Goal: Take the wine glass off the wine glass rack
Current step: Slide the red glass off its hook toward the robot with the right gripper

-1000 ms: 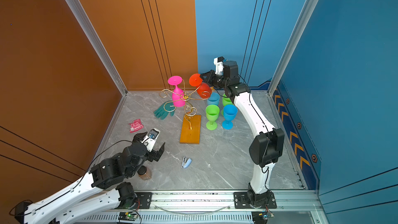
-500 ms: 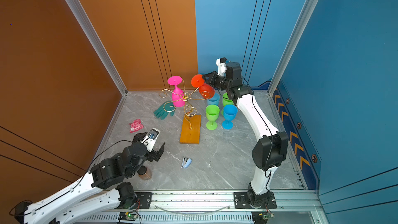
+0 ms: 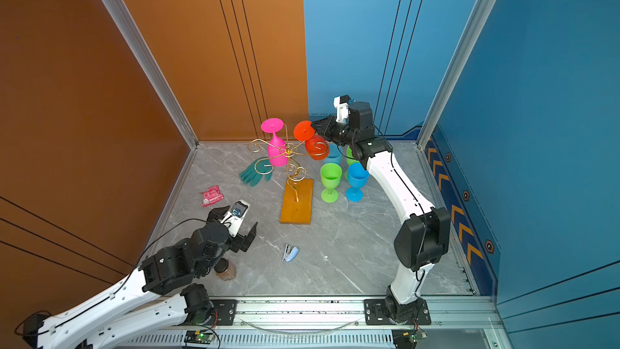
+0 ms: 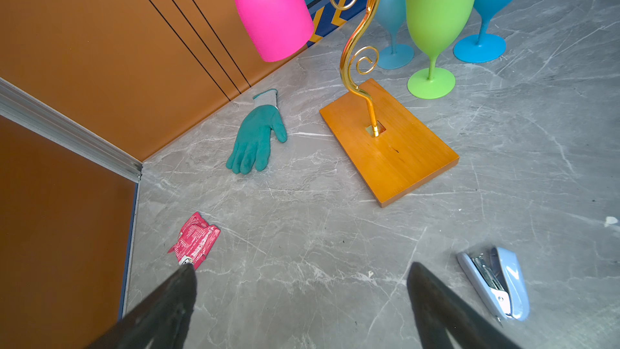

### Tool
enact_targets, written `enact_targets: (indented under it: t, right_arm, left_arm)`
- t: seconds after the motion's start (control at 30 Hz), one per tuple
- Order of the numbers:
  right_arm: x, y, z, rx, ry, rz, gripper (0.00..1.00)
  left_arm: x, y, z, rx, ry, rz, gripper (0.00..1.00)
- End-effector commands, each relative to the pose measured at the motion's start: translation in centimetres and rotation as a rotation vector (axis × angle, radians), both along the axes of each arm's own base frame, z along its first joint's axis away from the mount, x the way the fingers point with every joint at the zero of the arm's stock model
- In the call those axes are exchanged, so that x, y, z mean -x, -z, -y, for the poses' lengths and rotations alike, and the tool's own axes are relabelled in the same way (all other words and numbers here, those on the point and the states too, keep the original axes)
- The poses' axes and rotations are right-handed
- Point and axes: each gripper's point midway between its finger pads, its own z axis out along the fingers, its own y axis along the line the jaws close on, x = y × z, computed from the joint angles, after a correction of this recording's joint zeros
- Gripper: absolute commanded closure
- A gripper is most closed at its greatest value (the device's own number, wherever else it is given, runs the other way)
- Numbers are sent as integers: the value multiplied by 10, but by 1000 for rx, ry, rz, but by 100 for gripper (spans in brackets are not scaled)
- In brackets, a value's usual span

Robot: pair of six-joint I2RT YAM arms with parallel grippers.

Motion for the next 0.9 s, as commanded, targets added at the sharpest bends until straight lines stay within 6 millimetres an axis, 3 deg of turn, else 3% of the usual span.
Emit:
enact_targets:
  t: [0.0, 0.33, 0.37, 0.57, 0.87]
  right_arm:
    - [18, -31, -9, -51, -44, 68, 100]
    - [10, -29, -23, -71, -69, 64, 100]
    - [8, -39, -24, -81, -70, 86, 100]
    - [-4, -46, -30, -111, -80, 108, 100]
    - [-24, -41, -36, -129, -78, 106, 100]
  left_arm:
    - [2, -3, -4, -2, -11, 11, 2]
    - [5, -6, -7, -7, -15, 27, 2]
    - [5, -7, -7, -8, -17, 30, 2]
    - [8, -8, -7, -10, -6, 34, 2]
    - [8, -11, -12, -25, -29, 55, 2]
